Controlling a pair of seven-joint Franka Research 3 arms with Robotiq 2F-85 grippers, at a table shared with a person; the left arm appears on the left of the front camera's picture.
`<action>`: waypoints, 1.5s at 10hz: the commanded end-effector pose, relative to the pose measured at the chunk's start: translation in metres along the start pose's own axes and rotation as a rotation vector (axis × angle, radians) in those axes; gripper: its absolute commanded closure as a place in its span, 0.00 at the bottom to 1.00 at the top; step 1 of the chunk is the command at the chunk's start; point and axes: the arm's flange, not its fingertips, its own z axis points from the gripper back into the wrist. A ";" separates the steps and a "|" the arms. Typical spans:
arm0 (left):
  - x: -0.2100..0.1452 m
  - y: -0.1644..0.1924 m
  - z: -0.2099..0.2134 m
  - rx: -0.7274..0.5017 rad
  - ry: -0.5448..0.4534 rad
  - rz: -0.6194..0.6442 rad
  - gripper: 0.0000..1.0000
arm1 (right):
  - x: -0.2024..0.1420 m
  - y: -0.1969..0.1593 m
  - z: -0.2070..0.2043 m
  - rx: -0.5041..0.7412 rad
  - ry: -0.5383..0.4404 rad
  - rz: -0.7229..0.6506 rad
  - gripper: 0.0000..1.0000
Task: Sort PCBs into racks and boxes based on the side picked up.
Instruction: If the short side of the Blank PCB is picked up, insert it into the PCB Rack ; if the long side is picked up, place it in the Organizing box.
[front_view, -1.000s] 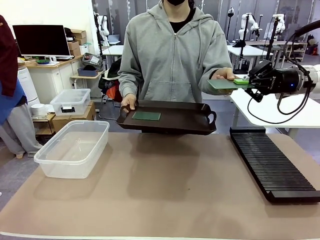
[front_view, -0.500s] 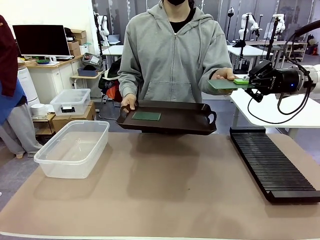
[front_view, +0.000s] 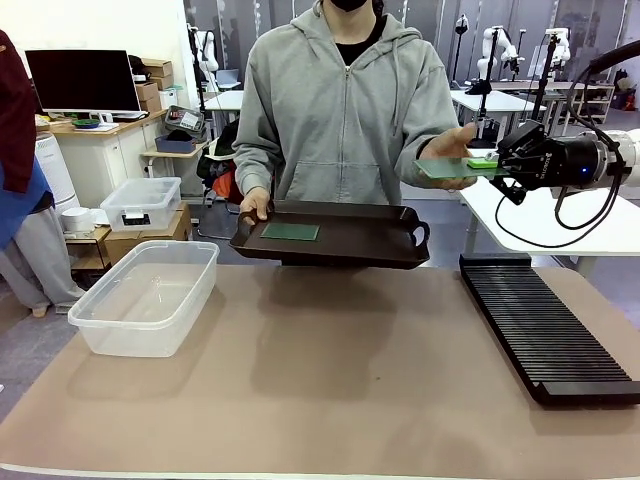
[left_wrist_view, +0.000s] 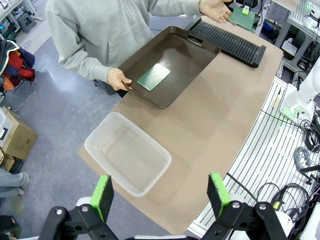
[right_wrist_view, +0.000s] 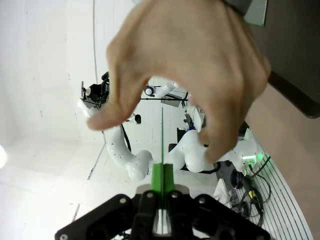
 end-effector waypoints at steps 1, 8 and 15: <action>0.000 0.000 0.000 -0.001 -0.001 0.006 0.00 | 0.000 0.000 0.000 0.000 0.000 0.004 1.00; 0.000 0.000 0.000 -0.001 -0.001 0.006 0.00 | 0.000 0.000 0.000 0.000 0.000 0.004 1.00; 0.000 0.000 0.000 -0.001 -0.001 0.006 0.00 | -0.001 0.027 0.078 -0.255 -0.009 0.633 0.98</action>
